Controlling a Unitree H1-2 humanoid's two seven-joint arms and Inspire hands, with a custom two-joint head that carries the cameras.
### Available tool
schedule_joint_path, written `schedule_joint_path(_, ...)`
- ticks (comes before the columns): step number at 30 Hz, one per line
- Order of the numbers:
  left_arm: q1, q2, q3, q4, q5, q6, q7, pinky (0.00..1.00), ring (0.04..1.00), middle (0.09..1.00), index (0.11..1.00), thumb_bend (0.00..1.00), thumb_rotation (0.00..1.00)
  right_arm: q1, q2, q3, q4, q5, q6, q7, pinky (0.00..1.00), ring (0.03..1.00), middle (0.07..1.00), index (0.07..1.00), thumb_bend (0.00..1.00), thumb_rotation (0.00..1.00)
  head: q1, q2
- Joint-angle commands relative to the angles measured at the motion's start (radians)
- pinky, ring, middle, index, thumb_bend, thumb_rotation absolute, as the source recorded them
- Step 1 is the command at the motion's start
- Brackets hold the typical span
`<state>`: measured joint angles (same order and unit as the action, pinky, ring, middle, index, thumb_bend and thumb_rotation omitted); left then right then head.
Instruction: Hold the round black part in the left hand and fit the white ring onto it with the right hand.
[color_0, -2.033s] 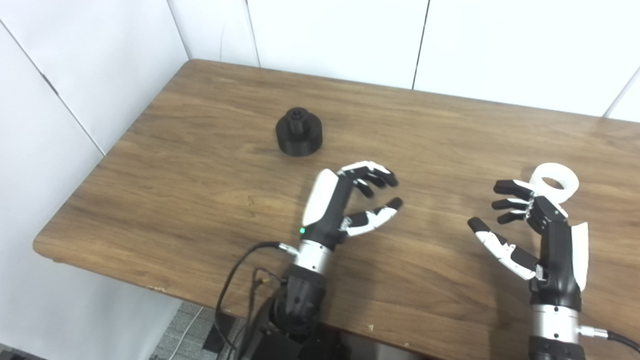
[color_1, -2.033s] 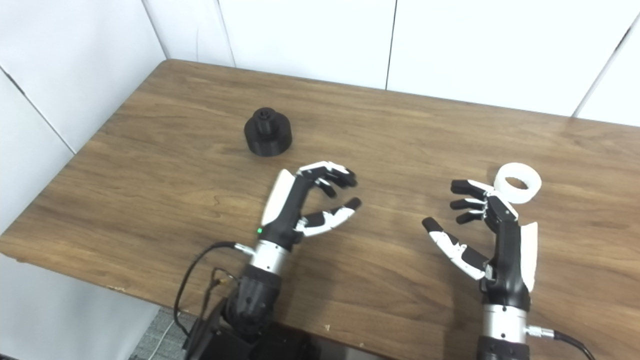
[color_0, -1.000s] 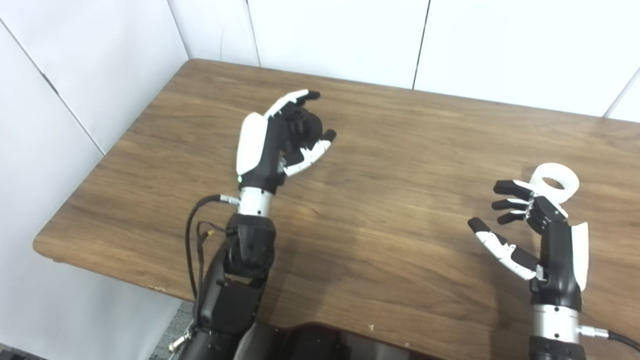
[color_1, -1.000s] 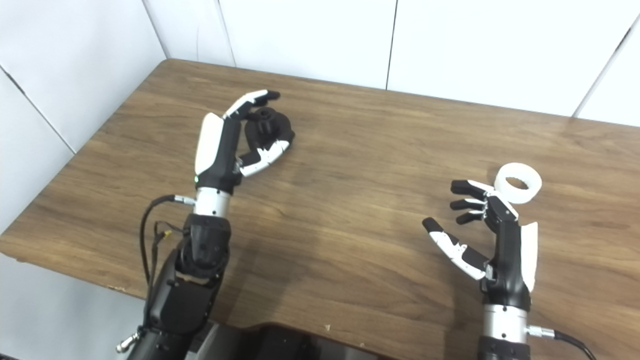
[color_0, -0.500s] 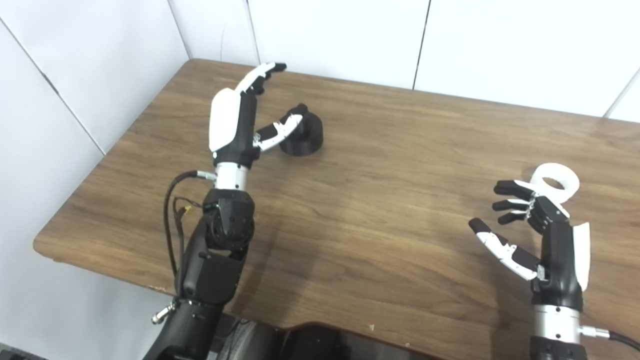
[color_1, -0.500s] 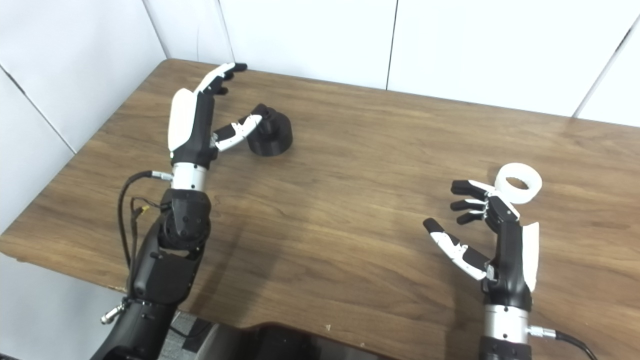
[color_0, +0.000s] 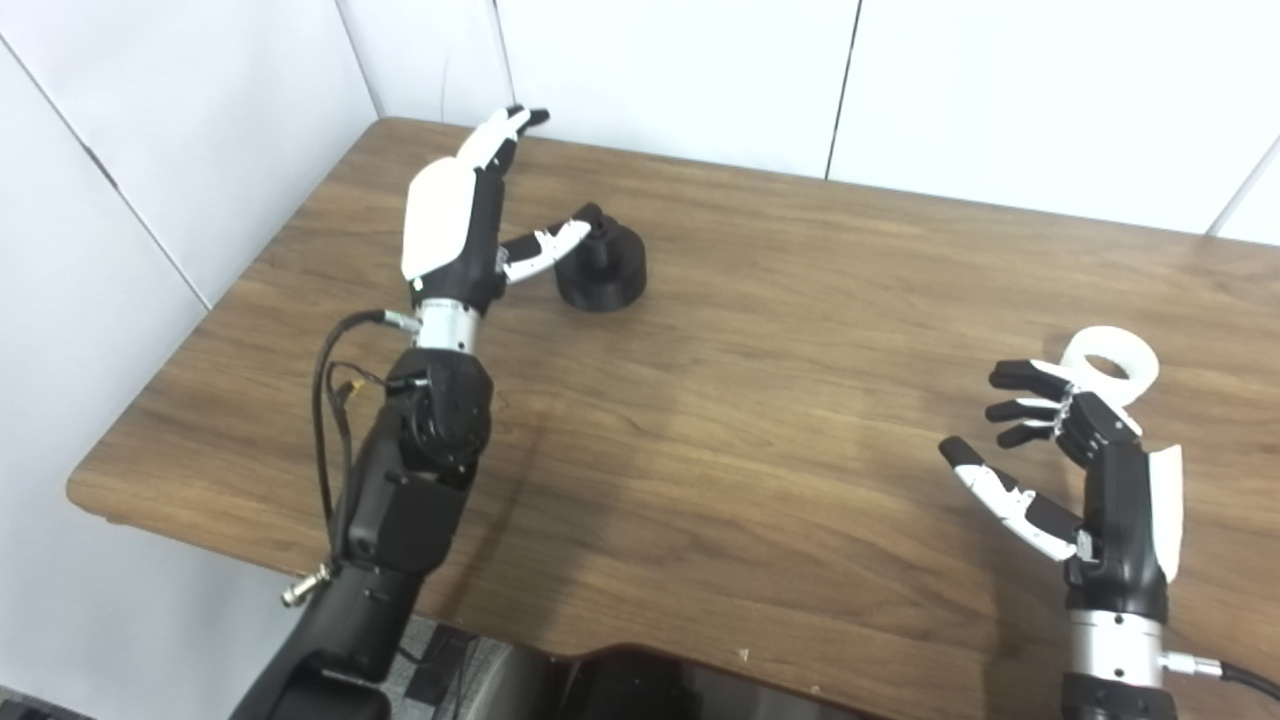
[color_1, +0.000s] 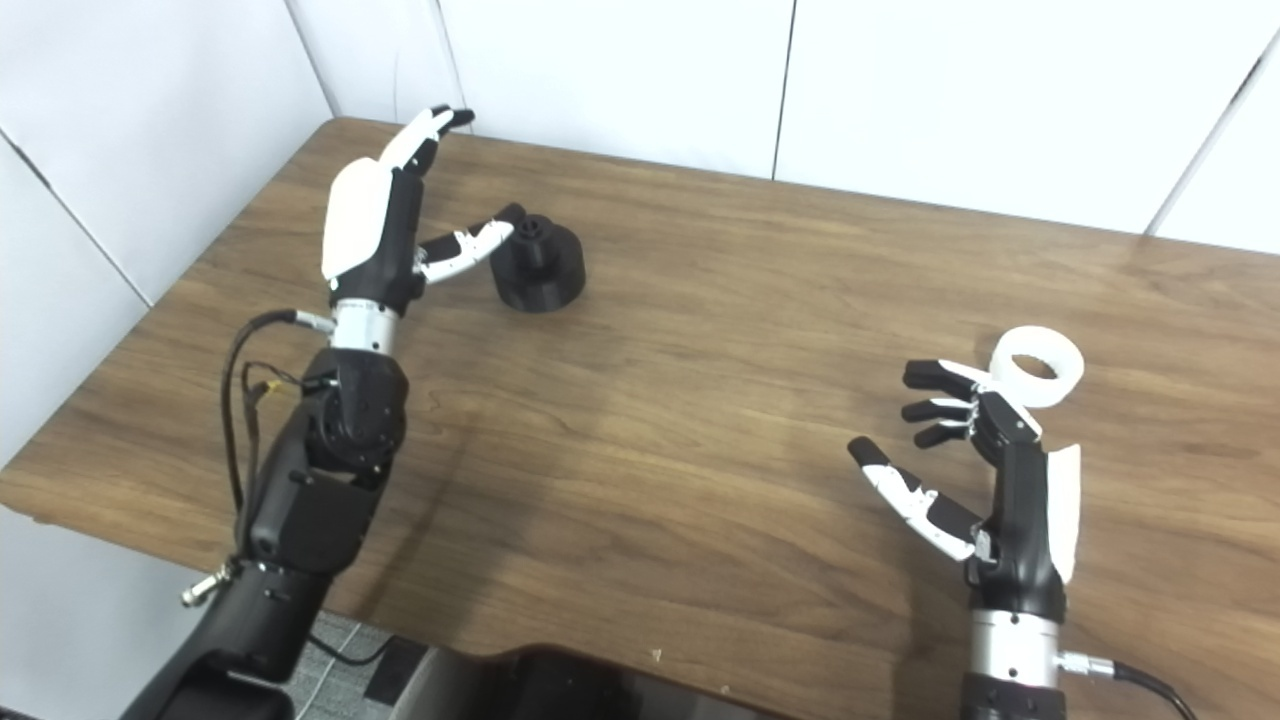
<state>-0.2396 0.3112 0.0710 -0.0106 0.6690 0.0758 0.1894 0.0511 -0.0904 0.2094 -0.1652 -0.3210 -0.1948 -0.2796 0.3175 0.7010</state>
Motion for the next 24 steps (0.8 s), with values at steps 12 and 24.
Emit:
schedule_joint_path(12, -0.062, 0.083, -0.083, 0.011, 0.116, 0.153, -0.083, 1.0, 1.0, 1.0, 0.945, 1.0, 0.61, 0.025, 0.017, -0.029, 0.046, 0.008, -0.05, 0.013, 0.44, 0.575, 0.668, 0.66, 0.68, 0.15, -0.001, 0.005)
schedule_joint_path(24, -0.076, 0.131, -0.146, 0.005, 0.138, 0.229, -0.201, 1.0, 1.0, 1.0, 0.906, 1.0, 0.67, 0.025, 0.027, -0.033, 0.047, 0.002, -0.05, 0.008, 0.46, 0.588, 0.675, 0.655, 0.66, 0.12, -0.004, 0.008)
